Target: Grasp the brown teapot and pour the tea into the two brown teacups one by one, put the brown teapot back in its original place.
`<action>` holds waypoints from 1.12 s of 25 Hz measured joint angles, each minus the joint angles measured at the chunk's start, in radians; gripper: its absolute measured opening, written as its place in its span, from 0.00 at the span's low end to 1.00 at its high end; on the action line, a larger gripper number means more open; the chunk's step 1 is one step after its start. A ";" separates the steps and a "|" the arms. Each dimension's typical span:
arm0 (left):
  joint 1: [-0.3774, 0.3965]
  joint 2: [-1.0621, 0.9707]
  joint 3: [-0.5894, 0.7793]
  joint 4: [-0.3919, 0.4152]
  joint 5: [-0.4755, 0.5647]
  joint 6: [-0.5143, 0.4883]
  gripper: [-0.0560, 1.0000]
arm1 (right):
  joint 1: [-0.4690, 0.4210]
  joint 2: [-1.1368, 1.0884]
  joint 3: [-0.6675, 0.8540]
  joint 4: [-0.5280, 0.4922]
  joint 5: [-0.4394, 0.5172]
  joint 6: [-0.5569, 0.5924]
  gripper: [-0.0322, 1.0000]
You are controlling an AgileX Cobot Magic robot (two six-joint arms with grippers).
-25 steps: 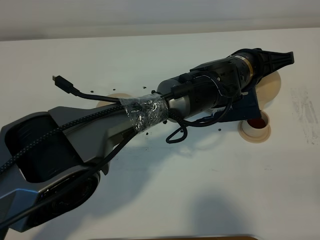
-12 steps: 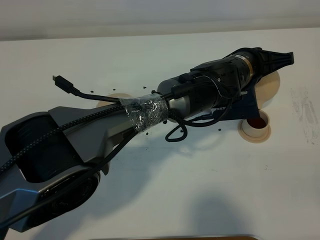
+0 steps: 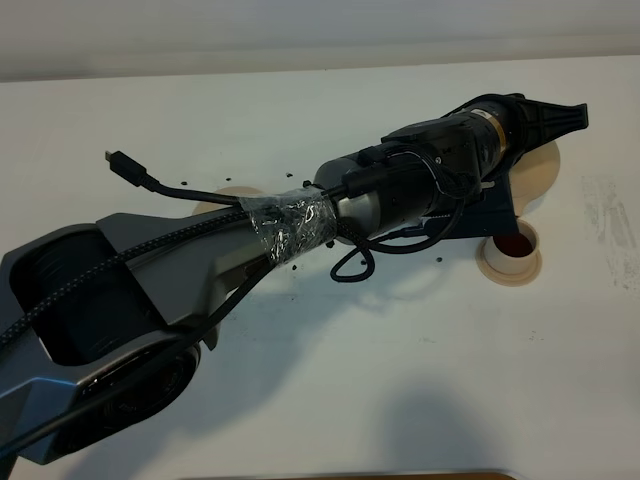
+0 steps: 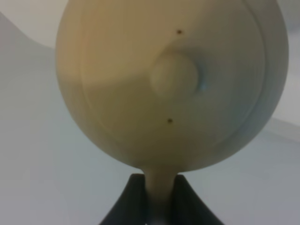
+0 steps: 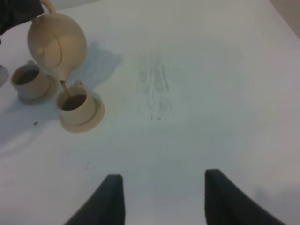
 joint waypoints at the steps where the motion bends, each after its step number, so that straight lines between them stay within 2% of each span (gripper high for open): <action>1: 0.000 0.000 0.002 0.001 0.000 0.000 0.13 | 0.000 0.000 0.000 0.000 0.000 0.000 0.43; 28: -0.011 0.000 0.008 0.049 -0.022 -0.001 0.13 | 0.000 0.000 0.000 0.000 0.000 0.000 0.43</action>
